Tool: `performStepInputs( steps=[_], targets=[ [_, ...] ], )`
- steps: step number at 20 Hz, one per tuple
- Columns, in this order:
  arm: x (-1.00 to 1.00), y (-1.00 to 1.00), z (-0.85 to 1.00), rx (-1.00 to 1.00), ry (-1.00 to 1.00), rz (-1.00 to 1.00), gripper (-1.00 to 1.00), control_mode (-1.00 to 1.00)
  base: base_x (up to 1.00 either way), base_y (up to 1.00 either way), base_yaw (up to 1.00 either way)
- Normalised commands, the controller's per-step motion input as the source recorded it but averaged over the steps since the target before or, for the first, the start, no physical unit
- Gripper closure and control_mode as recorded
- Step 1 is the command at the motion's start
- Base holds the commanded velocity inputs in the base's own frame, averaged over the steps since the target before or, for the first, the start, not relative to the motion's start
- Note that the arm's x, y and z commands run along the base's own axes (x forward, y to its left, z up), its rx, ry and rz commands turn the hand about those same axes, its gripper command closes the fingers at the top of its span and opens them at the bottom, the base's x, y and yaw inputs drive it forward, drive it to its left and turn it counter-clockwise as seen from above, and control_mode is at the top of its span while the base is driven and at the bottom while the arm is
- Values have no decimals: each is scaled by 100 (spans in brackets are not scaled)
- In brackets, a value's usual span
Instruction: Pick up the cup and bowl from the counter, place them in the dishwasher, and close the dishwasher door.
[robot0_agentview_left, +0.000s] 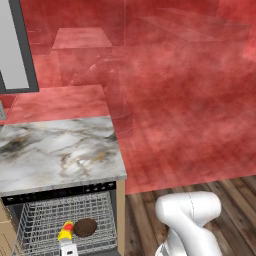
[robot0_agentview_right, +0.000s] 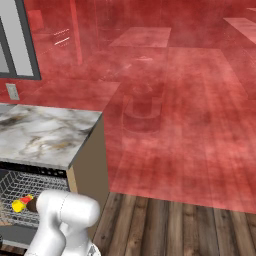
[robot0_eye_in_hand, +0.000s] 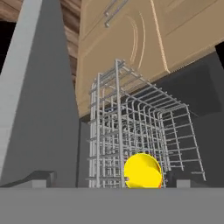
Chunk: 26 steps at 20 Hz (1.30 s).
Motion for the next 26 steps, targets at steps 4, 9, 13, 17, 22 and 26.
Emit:
performStepInputs(
  steps=[4, 9, 13, 17, 22, 26],
  targets=[
    [-46, 33, -25, -34, -11, 0, -100, -100, 0, 0, 0],
    [-54, 24, -26, -41, -24, 0, -100, -100, 0, 0, 0],
    [-48, 8, -21, -36, -36, 0, -100, -100, 0, 0, 0],
    [-42, 9, -17, -32, -41, 0, -100, -100, 0, 0, 0],
    [-28, 2, -25, -20, -41, 1, -100, -100, 0, 0, 0],
    [-20, 0, -46, -4, -45, 4, -100, -100, 0, 0, 0]
  ],
)
